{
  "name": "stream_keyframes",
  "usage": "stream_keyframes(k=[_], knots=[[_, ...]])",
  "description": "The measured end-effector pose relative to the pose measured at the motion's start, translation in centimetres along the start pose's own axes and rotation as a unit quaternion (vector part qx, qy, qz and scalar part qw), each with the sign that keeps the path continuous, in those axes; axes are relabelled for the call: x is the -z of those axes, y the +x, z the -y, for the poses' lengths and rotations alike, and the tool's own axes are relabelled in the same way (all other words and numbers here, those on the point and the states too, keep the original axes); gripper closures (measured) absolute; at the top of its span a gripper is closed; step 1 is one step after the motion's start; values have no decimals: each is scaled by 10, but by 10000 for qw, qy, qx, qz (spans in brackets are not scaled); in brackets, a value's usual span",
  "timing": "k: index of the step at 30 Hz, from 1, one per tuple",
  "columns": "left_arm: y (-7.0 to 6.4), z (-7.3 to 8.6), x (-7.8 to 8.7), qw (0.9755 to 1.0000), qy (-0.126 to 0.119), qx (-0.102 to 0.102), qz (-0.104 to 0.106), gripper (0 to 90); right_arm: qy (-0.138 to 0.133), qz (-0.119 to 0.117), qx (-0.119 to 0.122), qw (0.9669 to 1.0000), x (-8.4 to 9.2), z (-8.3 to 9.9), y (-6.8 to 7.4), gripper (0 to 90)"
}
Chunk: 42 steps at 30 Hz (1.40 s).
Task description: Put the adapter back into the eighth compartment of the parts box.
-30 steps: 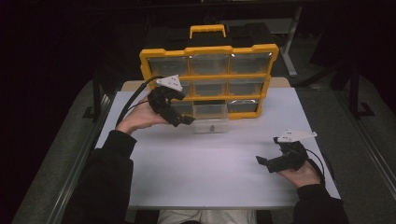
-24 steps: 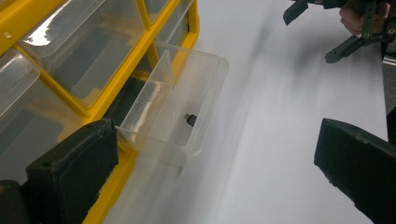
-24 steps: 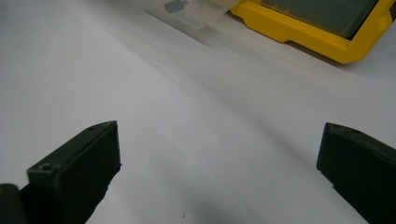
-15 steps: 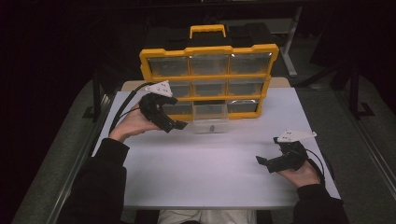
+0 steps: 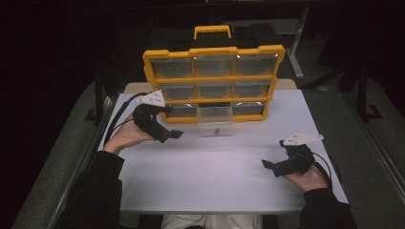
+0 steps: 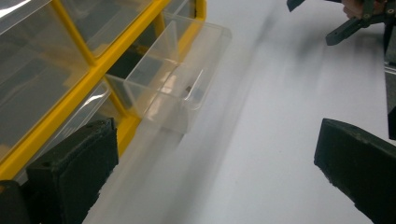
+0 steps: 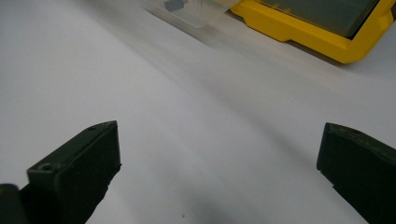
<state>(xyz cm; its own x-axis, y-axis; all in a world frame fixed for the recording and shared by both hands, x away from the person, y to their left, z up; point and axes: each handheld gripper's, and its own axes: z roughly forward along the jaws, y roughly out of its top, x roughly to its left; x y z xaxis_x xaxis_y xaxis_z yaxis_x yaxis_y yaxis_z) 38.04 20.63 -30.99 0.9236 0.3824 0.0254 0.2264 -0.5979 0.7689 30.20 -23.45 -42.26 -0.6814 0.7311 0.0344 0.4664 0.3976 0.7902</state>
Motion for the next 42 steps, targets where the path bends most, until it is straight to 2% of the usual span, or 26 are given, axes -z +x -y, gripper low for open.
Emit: stream_keyframes(k=[13, 27, 37, 42], knots=[[-1, 24, 12, 9996, -150, 133, -194, 0, 33, 7, -22, 10000, 0, 0, 1, 0], [-4, 45, 25, 9981, -374, 285, -395, 0, 47, 8, -1, 10000, -1, 0, 1, 0], [-6, 63, 40, 9961, -562, 407, -542, 0, 52, 11, 1, 10000, -1, 1, 1, 0], [-5, 77, 44, 9943, -662, 557, -620, 0, 55, 23, 1, 10000, -1, 1, 1, 0]])
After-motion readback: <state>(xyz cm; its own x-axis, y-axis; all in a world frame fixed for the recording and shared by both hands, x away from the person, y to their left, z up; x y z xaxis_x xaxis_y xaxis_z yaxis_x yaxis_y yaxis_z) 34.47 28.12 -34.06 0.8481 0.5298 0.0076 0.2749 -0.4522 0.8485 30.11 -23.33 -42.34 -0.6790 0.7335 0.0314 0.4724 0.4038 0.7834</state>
